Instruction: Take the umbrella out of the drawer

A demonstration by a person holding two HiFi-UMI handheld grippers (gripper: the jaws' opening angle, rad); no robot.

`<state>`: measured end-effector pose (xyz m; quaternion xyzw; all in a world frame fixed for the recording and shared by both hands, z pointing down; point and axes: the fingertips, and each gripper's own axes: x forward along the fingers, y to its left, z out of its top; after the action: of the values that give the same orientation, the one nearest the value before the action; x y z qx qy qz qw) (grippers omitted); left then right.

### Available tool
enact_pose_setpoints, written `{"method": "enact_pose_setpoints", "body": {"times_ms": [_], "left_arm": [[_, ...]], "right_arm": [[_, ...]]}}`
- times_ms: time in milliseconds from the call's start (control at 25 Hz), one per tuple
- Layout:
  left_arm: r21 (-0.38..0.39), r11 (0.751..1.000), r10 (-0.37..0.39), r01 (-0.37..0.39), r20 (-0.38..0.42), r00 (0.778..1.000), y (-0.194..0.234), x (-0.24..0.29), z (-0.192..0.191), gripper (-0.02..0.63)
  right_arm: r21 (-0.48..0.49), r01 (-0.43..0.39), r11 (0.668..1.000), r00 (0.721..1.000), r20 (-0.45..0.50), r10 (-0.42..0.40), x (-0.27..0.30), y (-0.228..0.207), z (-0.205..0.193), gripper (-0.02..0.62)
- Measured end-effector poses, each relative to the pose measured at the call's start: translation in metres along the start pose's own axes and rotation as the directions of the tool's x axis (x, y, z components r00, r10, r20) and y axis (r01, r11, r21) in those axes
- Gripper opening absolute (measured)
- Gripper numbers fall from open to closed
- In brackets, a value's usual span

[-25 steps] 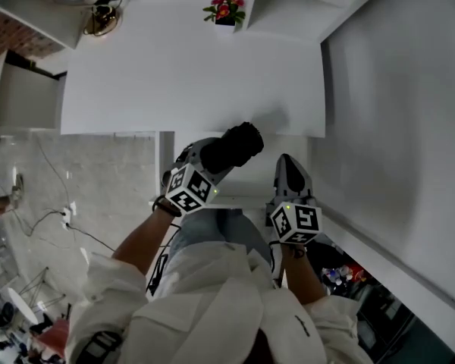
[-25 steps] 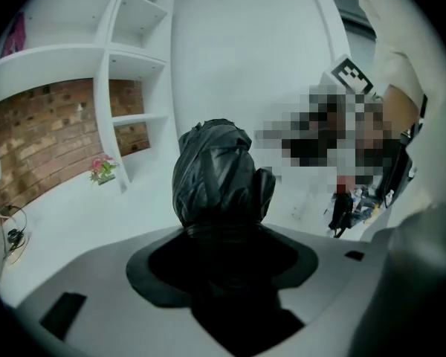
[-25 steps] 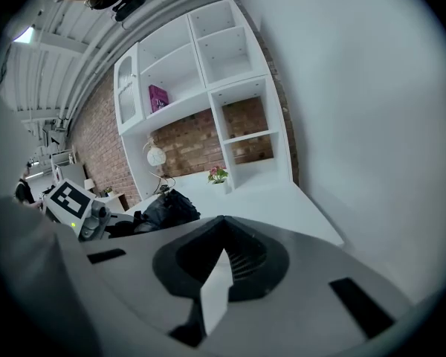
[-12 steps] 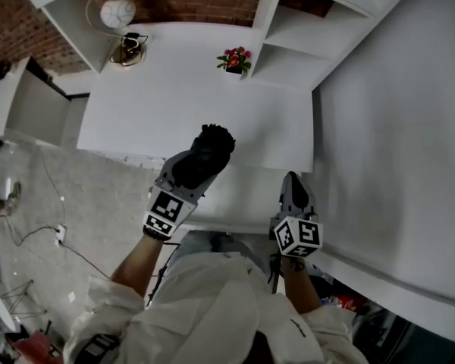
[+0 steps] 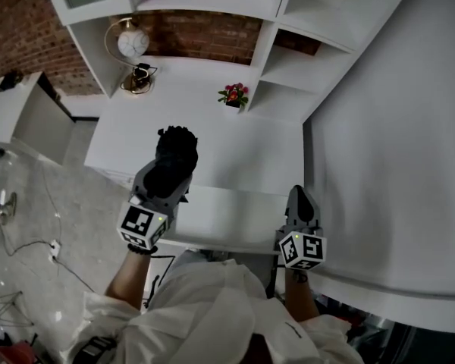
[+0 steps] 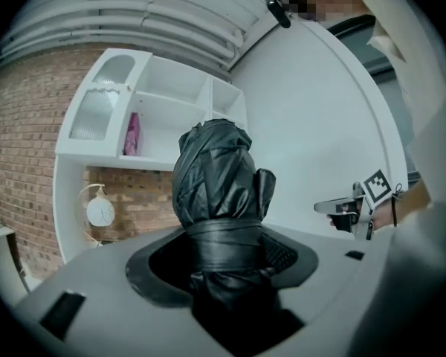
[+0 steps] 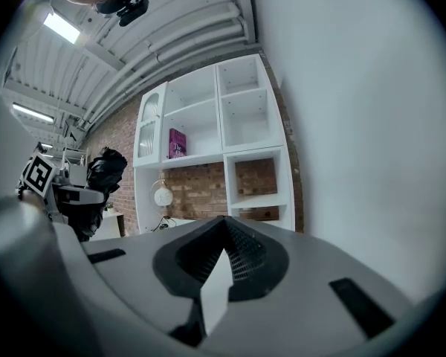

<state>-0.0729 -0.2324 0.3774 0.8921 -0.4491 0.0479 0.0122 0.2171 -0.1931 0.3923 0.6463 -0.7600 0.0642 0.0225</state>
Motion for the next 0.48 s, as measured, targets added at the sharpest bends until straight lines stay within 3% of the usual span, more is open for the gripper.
{"method": "enact_pose_setpoints", "body": {"times_ms": [480], "left_arm": [[0.001,0.995,0.098,-0.1,0.173,0.98,0.016,-0.041,0.075,0.273]], "right_arm": [[0.017,0.065,0.998,0.992,0.11,-0.066,-0.021,-0.022,0.047,0.017]]}}
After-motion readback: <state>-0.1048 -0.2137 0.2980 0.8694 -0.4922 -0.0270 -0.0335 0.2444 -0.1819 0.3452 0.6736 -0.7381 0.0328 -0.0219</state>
